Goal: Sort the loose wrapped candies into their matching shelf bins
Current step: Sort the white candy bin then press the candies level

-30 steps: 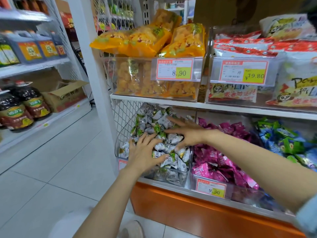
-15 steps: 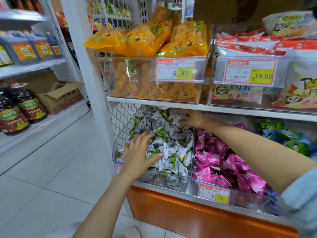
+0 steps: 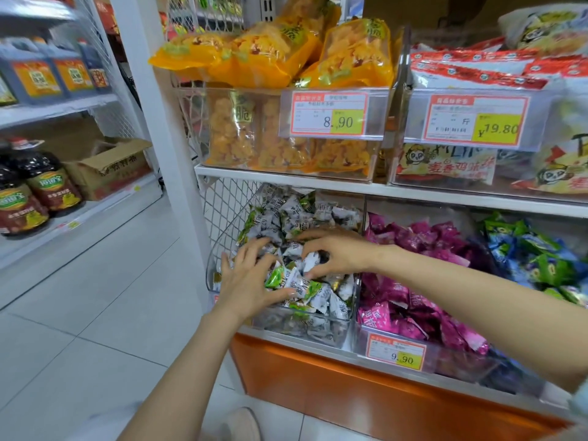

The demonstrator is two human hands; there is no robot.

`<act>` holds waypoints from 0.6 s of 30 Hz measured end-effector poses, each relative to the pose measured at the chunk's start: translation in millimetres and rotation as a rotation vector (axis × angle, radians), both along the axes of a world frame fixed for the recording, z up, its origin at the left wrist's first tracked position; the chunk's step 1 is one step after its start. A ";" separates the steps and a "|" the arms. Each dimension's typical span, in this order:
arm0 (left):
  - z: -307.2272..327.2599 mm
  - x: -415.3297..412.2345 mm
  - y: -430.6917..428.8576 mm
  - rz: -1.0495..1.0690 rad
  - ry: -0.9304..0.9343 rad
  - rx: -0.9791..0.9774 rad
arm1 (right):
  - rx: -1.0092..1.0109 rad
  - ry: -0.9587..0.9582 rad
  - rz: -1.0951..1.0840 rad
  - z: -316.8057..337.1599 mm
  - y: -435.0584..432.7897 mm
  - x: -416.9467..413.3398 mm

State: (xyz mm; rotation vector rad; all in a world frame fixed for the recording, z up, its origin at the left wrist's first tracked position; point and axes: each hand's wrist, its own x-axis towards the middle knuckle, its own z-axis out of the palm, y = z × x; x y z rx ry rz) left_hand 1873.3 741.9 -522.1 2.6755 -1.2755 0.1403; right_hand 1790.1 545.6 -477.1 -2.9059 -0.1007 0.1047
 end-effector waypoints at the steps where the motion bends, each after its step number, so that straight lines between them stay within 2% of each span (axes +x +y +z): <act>1: 0.4 1.1 0.4 -0.007 0.008 -0.008 | -0.010 -0.002 -0.014 0.3 -3.7 1.3; 5: -3.8 3.3 -0.5 -0.071 0.052 -0.121 | -0.025 -0.054 -0.088 0.9 -18.6 4.1; 9: -3.1 4.8 0.2 -0.130 0.171 -0.280 | 0.042 -0.136 -0.184 3.5 -28.4 4.9; 13: 0.8 16.1 2.6 -0.071 0.193 -0.391 | 0.112 -0.089 -0.129 5.3 -22.9 1.5; 16: 7.6 19.9 2.0 0.002 0.202 -0.420 | 0.029 -0.045 0.005 9.4 -12.9 -1.9; 18: 10.5 21.0 -0.3 0.033 0.202 -0.409 | -0.068 0.079 0.029 10.1 -9.2 -1.1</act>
